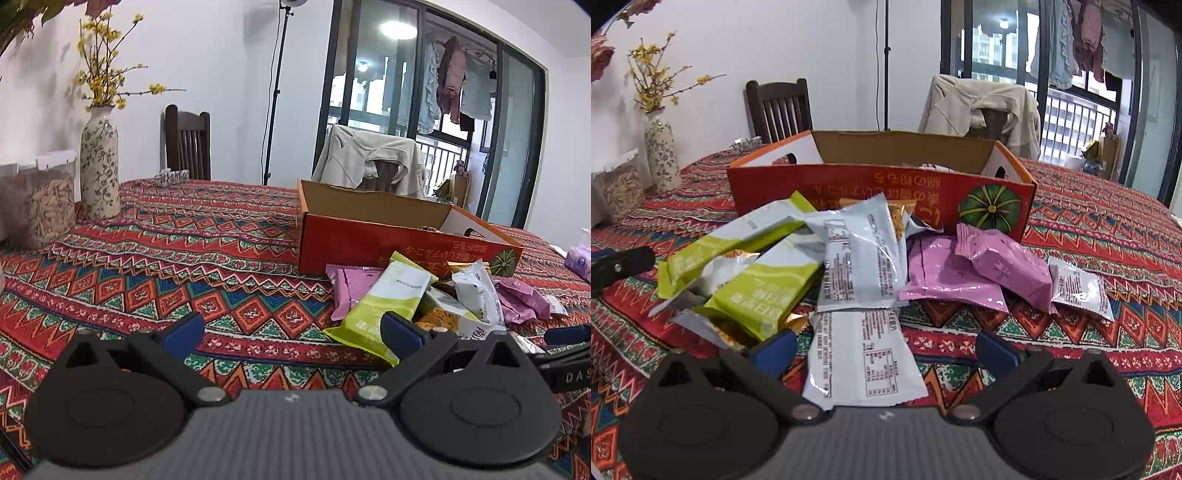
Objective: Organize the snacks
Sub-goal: 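Move both grippers back toward the remaining snack pile, then lower the right gripper onto a white printed packet and close it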
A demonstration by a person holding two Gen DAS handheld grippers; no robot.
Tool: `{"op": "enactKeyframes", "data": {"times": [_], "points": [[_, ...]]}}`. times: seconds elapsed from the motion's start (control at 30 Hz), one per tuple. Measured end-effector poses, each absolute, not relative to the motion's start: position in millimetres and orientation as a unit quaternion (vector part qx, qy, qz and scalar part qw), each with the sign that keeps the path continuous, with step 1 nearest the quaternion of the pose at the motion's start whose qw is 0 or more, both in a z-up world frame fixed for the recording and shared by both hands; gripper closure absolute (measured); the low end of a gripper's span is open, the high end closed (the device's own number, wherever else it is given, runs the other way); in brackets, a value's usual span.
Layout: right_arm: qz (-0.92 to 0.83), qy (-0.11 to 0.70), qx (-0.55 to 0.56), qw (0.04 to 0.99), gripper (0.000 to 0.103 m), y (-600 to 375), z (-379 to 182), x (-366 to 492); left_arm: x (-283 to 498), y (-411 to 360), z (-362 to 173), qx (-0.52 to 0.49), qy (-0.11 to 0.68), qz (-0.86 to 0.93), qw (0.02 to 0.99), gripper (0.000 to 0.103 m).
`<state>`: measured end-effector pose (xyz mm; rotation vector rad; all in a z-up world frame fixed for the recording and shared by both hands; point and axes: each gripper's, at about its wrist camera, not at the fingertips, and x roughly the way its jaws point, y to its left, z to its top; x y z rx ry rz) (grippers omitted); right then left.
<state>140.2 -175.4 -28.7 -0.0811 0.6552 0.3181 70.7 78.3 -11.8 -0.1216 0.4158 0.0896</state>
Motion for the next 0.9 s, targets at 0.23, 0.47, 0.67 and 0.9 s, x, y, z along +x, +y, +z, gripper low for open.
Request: {"op": "enactKeyframes", "data": {"times": [0.23,0.47,0.67,0.9], "points": [[0.161,0.327,-0.042,0.93,0.021,-173.7,-31.9,143.4,70.3,77.3,-11.7,-0.06,0.202,0.045,0.977,0.0],[0.203,0.309,-0.052,0.928,0.051,-171.4,-30.9,134.9,71.5,79.7,-12.2,-0.064,0.206,0.046,0.975,0.0],[0.21,0.292,-0.039,0.932,0.061,-177.5,-27.5,122.9,72.8,82.6,-12.7,-0.071,0.209,0.047,0.974,0.0],[0.211,0.254,-0.019,0.944,0.061,-189.4,-16.0,106.8,73.4,82.3,-13.6,-0.072,0.212,0.051,0.973,0.0]]}}
